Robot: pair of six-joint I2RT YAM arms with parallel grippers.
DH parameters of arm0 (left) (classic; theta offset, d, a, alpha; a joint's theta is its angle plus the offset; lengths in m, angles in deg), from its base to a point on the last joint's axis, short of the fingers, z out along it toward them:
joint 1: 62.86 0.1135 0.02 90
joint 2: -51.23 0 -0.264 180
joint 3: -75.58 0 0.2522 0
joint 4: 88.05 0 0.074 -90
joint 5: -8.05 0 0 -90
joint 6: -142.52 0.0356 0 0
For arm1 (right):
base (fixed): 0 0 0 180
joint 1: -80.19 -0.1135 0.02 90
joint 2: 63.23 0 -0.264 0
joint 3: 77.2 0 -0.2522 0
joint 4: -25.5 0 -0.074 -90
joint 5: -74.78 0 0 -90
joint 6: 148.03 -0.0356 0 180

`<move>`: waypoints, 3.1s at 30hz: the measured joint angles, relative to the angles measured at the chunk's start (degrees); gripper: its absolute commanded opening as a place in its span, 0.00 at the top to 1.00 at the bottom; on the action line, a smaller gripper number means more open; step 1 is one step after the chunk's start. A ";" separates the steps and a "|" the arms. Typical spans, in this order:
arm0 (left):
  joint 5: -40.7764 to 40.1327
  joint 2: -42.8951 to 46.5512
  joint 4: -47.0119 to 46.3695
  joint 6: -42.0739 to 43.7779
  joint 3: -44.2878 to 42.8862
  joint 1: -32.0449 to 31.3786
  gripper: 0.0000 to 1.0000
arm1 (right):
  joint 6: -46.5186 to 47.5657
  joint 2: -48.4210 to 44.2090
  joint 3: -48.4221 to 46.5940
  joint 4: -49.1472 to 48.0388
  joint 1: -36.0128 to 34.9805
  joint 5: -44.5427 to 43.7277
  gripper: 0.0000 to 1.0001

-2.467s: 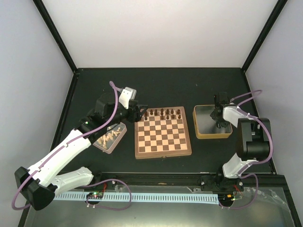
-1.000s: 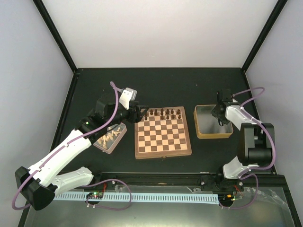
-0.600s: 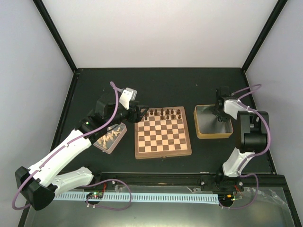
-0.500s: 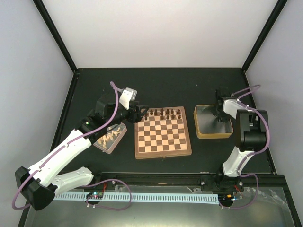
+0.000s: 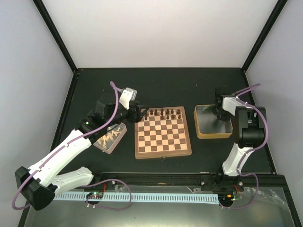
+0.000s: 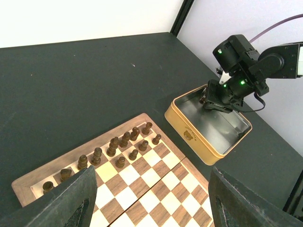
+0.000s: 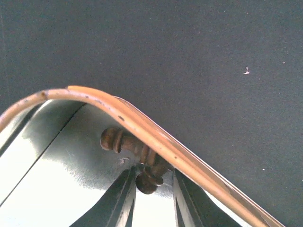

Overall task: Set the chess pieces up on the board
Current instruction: Pick up the chess piece from the storage box, then place the chess piece on the chessboard.

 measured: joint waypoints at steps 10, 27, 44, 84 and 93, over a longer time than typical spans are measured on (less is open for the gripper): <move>0.00 0.00 -0.02 0.00 0.17 0.00 0.34 | -1.22 0.85 -1.01 0.24 0.00 -0.33 0.98; 0.48 0.00 -0.07 0.00 0.24 0.00 0.33 | 4.96 -19.45 12.72 -3.10 0.22 10.12 0.99; 2.05 -0.22 -0.85 -0.15 0.26 0.00 0.33 | 14.67 -29.75 12.74 -5.05 -2.25 27.23 0.99; 35.91 -14.58 -19.58 -29.46 5.01 0.39 0.84 | 42.38 -35.95 13.14 -18.97 -30.75 71.87 0.99; 37.57 -16.55 -21.07 -32.15 4.98 1.14 0.92 | 40.02 -35.93 13.35 -19.10 -30.75 70.34 0.71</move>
